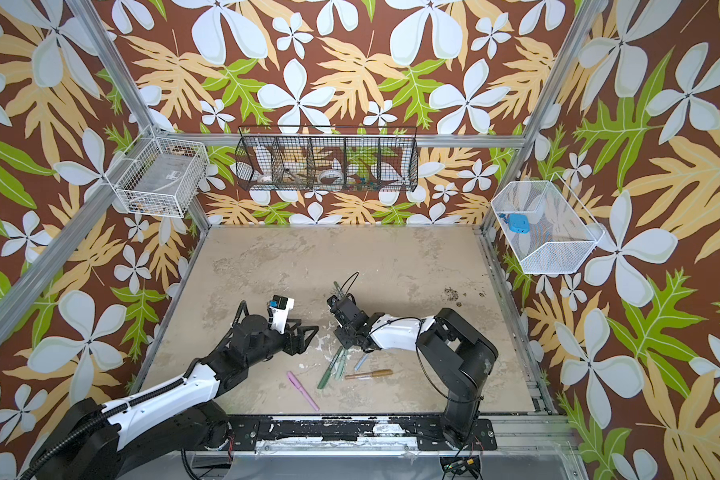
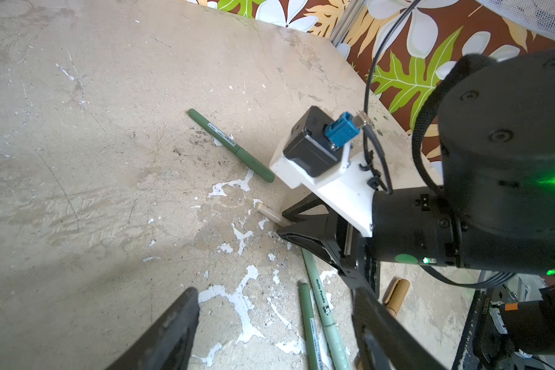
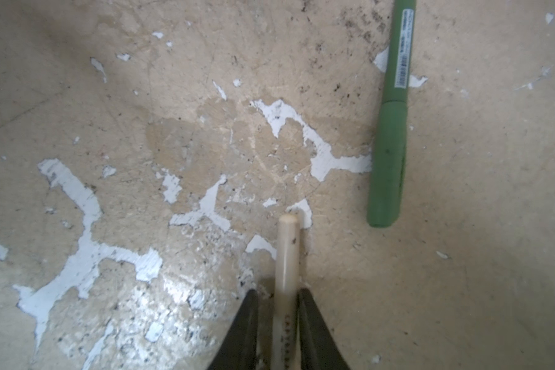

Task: Open the pen caps
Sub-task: 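Close right gripper on the tan pen while left gripper moves inward, then lift the tan pen with right gripper toward left gripper while left gripper rises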

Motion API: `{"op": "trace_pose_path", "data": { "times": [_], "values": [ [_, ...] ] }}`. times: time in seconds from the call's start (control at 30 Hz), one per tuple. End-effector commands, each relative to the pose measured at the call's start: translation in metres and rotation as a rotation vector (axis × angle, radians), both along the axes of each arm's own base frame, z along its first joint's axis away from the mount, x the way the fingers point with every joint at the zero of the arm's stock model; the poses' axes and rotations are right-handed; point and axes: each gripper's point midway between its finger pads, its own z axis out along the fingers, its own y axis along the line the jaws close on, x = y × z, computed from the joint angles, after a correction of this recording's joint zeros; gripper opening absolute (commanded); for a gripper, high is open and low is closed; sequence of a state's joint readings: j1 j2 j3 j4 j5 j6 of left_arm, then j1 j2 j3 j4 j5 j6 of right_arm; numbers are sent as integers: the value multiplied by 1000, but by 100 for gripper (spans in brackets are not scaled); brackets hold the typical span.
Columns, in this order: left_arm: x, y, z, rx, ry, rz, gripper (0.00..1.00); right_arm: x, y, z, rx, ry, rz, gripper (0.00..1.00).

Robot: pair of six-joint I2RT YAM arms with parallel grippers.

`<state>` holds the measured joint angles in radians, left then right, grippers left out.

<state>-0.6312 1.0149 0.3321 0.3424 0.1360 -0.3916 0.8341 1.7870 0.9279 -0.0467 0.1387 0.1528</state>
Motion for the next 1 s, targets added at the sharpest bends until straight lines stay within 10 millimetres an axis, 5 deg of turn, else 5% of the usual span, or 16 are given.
{"op": "trace_pose_path", "data": {
  "times": [0.0, 0.2, 0.33, 0.5, 0.67, 0.83, 0.97],
  "values": [
    [0, 0, 0, 0, 2, 1, 77, -4, -8, -6, -39, 21, -9, 20],
    [0, 2, 5, -15, -13, 15, 79, -1, -8, -4, -44, 14, -15, 10],
    [8, 0, 32, -79, -87, 36, 80, 4, -5, 18, -6, -24, -28, 8],
    [13, -14, 104, -265, -267, -9, 76, 7, 0, 77, 103, -113, -24, 9],
    [18, -20, 167, -329, -435, -30, 76, 10, 6, 157, 317, -207, 20, 10],
    [-12, -31, 176, -386, -566, -198, 78, -2, 3, 233, 538, -377, 95, 10],
    [-38, -39, 170, -418, -598, -312, 81, -29, -10, 269, 694, -509, 157, 12]
  ]
}}
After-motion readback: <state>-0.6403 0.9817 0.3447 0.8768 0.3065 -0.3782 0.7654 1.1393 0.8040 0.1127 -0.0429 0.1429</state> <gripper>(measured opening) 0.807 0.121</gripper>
